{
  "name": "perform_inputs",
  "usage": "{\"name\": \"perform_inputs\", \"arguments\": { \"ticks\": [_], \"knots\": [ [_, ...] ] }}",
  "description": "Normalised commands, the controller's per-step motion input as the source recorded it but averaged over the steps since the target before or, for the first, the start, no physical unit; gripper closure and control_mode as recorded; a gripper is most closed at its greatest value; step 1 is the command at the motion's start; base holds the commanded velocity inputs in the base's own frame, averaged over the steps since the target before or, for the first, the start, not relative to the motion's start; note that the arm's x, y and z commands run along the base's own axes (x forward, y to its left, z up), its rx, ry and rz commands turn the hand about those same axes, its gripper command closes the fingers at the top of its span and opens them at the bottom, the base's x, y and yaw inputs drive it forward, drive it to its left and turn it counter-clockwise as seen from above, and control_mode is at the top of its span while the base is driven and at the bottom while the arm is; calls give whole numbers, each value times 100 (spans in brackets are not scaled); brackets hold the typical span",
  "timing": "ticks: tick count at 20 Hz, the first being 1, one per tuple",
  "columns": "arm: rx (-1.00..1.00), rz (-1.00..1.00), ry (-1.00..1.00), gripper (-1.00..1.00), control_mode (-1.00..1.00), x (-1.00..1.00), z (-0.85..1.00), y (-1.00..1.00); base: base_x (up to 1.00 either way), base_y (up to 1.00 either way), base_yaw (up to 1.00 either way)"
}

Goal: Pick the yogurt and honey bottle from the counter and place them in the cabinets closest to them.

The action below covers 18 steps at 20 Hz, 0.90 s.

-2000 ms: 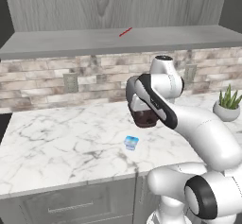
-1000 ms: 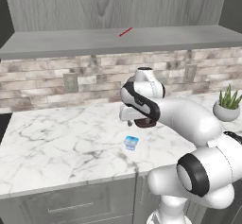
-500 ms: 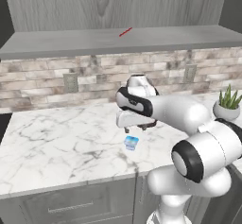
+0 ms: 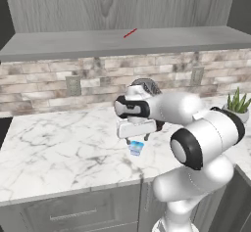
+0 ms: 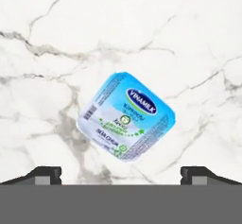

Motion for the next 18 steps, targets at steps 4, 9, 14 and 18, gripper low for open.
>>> {"name": "perform_inputs", "arguments": {
  "ticks": [4, 9, 14, 18],
  "knots": [
    [-8, 0, 2, -100, -100, 20, -21, 0, 0, 0, 0],
    [-7, 0, 0, -100, -100, 15, -13, 0, 0, 0, 0],
    [-4, 0, -2, -100, -100, 1, -4, 0, 0, 0, 0],
    [0, 0, 0, -100, -100, 0, 0, 0, 0, 0, 0]
  ]
}}
